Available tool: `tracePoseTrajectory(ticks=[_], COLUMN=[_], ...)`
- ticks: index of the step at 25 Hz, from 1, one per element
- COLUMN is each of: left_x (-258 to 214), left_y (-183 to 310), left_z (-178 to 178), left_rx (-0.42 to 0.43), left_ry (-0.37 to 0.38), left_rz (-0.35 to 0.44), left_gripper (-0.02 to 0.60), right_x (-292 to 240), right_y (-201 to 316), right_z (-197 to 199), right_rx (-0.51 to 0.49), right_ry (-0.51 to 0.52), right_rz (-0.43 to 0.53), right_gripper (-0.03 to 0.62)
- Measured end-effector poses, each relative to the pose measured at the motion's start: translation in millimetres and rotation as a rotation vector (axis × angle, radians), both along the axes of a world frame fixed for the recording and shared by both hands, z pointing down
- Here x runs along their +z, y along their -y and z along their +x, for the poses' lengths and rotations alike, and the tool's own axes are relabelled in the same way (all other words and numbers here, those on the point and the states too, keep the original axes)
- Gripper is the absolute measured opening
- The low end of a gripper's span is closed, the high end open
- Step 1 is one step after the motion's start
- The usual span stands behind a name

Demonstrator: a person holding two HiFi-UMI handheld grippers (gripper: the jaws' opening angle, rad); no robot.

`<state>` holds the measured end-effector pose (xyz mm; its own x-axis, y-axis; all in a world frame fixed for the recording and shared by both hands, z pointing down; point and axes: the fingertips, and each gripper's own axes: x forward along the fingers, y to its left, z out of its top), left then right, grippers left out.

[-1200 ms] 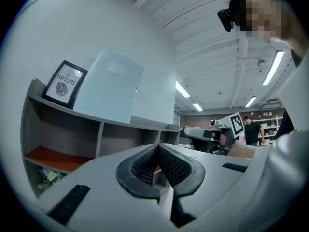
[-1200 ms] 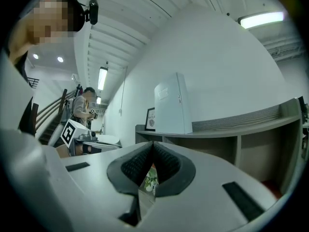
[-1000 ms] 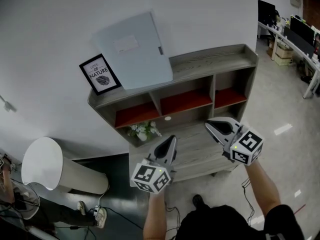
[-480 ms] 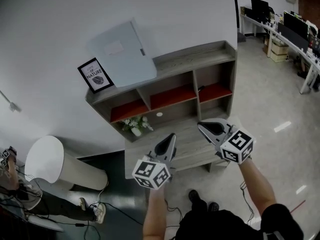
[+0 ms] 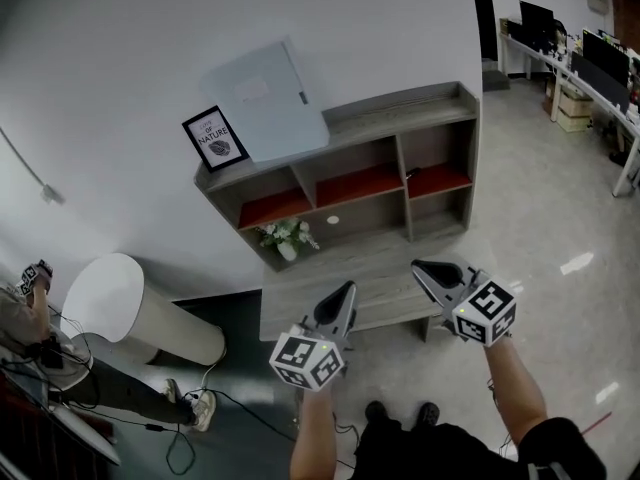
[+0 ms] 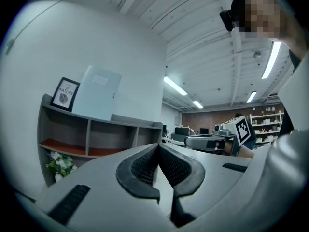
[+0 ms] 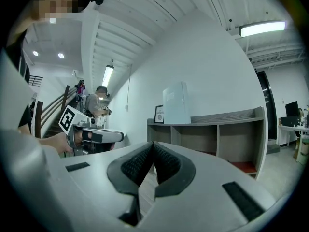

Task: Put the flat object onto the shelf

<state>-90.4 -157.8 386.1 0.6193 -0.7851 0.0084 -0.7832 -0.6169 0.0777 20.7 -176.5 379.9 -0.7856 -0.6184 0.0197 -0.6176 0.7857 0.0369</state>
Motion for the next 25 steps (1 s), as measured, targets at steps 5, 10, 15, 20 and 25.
tracePoseTrajectory(ticks=[5, 10, 15, 20, 25], left_x=[-3.6, -4.2, 1.2, 3.9, 6.0], left_y=[-12.1, -19.2, -23.5, -21.0, -20.2], left_z=[-24.8, -47.8, -72.4, -95.4, -110.0], left_rx=[-0.018, -0.008, 0.021, 0.034, 0.047], left_ry=[-0.001, -0.009, -0.003, -0.003, -0.007], left_rz=[0.011, 0.020, 0.009, 0.004, 0.001], left_gripper=[0.012, 0.012, 0.012, 0.012, 0.012], right_x=[1.0, -2.9, 1.0, 9.1, 11.8], right_y=[-10.7, -14.6, -19.0, -21.3, -26.6], right_z=[-18.4, -48.9, -80.2, -95.7, -109.5], right_rx=[-0.008, -0.020, 0.007, 0.037, 0.046], right_ry=[0.002, 0.009, -0.005, 0.012, 0.017], right_rz=[-0.016, -0.005, -0.001, -0.028, -0.043], right_gripper=[0.012, 0.012, 0.012, 0.012, 0.012])
